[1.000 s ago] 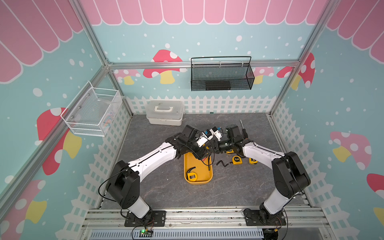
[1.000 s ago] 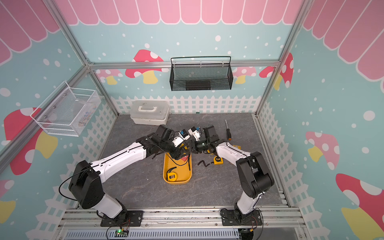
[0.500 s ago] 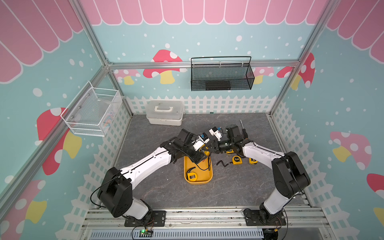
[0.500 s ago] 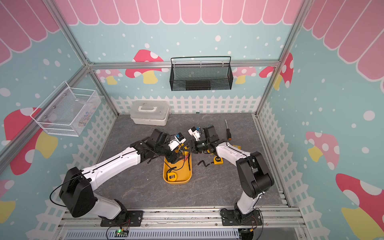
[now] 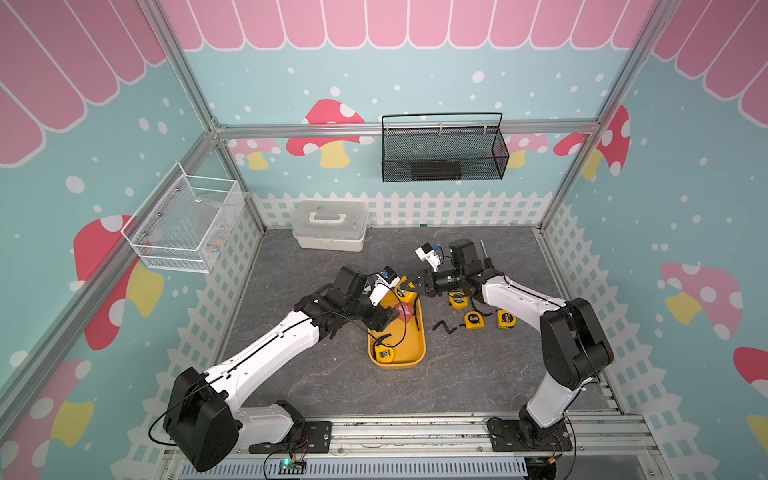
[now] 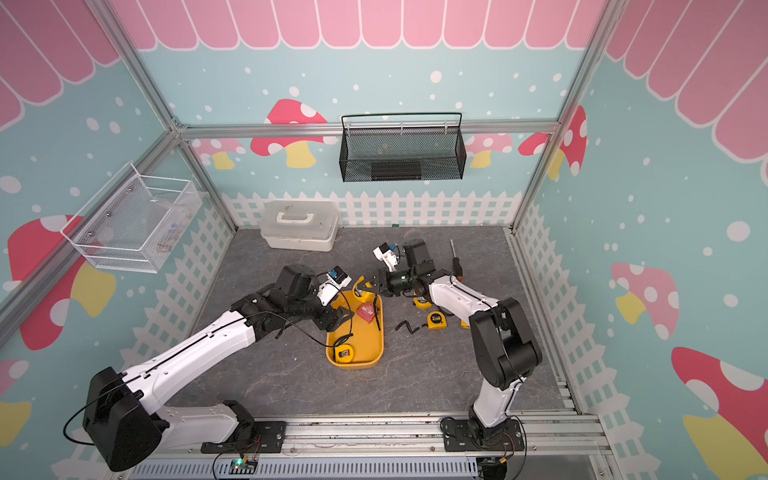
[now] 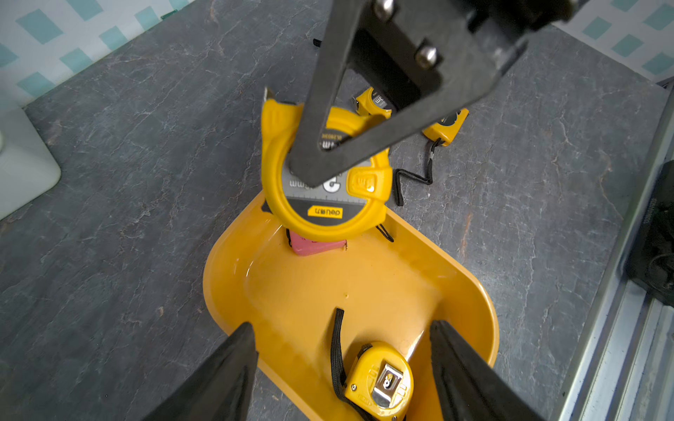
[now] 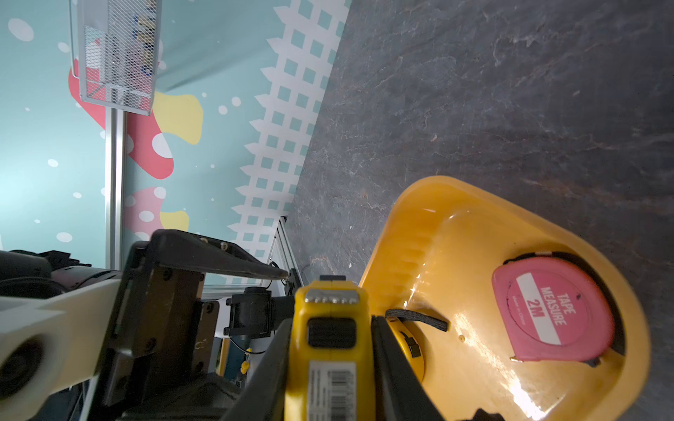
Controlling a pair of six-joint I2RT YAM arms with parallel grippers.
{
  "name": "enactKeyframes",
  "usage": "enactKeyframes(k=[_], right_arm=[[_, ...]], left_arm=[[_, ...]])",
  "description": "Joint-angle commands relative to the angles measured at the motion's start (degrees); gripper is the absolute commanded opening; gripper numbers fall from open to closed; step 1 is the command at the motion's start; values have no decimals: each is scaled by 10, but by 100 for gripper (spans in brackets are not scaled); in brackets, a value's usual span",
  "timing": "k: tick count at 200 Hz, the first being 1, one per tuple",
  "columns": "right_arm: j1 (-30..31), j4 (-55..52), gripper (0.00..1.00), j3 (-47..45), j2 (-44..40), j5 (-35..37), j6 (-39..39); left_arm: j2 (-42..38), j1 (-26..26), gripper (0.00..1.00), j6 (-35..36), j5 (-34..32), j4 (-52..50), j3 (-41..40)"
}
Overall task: Take the tape measure out of the storage box
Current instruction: Place the tape measure at the center of the board.
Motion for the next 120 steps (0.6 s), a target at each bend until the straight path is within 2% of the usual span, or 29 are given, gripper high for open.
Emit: enactKeyframes(k=[1,52,120], right_arm=[[-18,-28,31,35,-12,-9,-22],[-86,-109,31,70,-56,-3,-73],[-224,-165,31,2,-126,10,-123]], left_arm=[[8,2,76,-10,0,-6,3],[30,2,76,-7,18,-3,15],[47,2,76,-5,27,11,14]])
